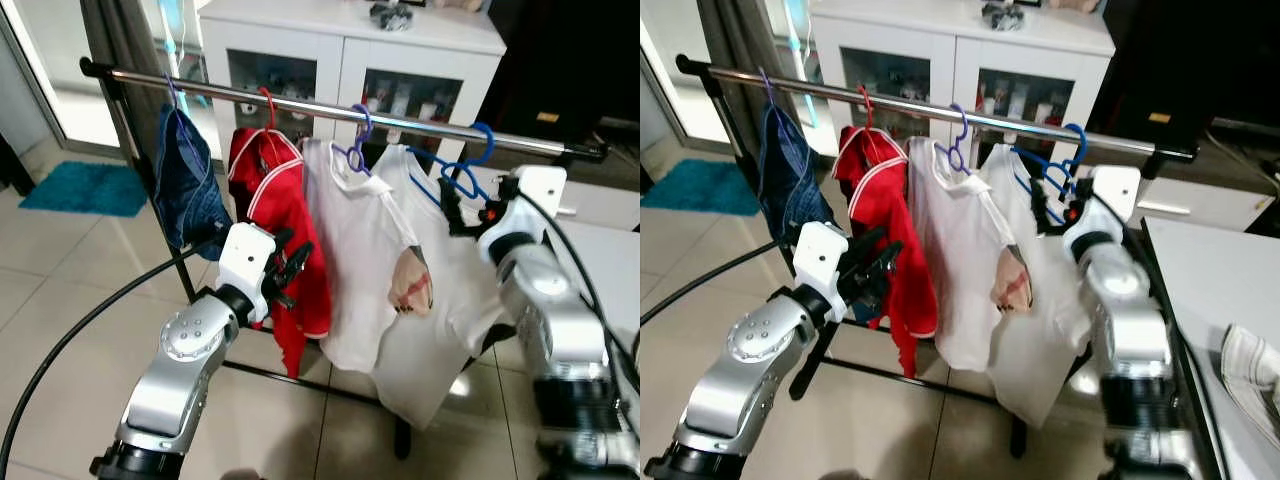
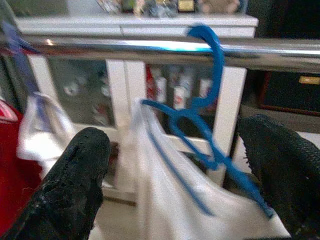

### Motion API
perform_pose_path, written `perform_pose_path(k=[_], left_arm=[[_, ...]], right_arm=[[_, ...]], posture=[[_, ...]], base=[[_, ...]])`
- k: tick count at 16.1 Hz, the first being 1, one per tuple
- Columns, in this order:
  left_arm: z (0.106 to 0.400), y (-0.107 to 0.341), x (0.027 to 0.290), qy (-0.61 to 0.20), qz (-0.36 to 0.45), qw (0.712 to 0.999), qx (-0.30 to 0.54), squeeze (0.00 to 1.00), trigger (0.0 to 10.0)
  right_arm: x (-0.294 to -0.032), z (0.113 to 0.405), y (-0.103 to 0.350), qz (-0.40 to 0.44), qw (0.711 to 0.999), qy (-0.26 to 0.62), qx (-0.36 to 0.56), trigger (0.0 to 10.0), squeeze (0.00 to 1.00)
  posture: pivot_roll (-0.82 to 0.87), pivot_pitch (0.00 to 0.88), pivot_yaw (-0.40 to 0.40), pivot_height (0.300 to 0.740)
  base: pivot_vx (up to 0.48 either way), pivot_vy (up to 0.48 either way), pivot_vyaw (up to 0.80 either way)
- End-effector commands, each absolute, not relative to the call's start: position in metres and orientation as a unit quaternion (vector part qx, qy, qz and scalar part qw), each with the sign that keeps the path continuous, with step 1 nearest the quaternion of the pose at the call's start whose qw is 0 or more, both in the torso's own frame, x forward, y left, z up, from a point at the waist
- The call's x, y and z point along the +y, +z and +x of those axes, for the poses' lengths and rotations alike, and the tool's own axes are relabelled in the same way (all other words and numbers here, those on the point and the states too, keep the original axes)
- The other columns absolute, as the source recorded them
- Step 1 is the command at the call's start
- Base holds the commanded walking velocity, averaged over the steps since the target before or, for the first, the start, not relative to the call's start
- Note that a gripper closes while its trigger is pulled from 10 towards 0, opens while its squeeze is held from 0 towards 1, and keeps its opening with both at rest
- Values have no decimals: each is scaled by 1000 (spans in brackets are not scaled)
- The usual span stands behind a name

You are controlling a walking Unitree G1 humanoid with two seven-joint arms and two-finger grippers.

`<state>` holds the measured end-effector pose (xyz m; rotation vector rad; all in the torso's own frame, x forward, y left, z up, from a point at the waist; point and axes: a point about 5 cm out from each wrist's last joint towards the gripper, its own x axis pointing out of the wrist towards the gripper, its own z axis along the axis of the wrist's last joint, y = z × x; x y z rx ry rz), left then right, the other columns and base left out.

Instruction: Hang hanger

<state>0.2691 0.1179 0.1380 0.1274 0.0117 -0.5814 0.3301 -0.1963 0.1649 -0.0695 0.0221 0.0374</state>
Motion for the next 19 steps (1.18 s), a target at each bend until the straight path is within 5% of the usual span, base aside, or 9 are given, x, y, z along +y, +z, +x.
perform_pose_path(k=[1,4,5,12,13,14,17,18,19], left_arm=[[269,144,111,-311,65,948,-3,0,10000],[259,148,100,-409,66,910,7,0,10000],[256,150,98,-433,67,899,7,0,10000],[251,154,91,-484,83,871,12,0,10000],[250,154,92,-485,84,870,13,0,10000],[250,154,92,-486,85,870,14,0,10000],[249,153,92,-489,89,867,17,0,10000],[249,153,92,-489,90,867,18,0,10000],[249,153,92,-489,90,867,19,0,10000]], right_arm=[[-204,333,164,-46,999,9,24,10000,1000],[-216,353,163,-79,992,48,82,10000,1000],[-219,358,164,-88,990,60,97,10000,0],[-239,384,176,-98,972,118,176,10000,0],[-241,386,177,-89,973,108,184,8235,0],[-241,388,176,-85,973,103,188,7725,0],[-234,391,170,-79,970,110,204,2471,0],[-233,391,170,-75,969,115,207,0,0],[-231,392,170,-66,969,120,204,0,0]], posture=[[91,0,-44,740],[94,0,-47,740],[93,0,-45,740],[99,0,-48,740],[99,0,-48,740],[101,0,-51,740],[101,0,-51,740],[101,0,-51,740],[110,0,-56,740]], base=[[0,0,0],[0,0,0],[0,0,0],[0,0,0],[0,0,0],[0,0,0],[0,0,0],[0,0,0],[0,0,0]])
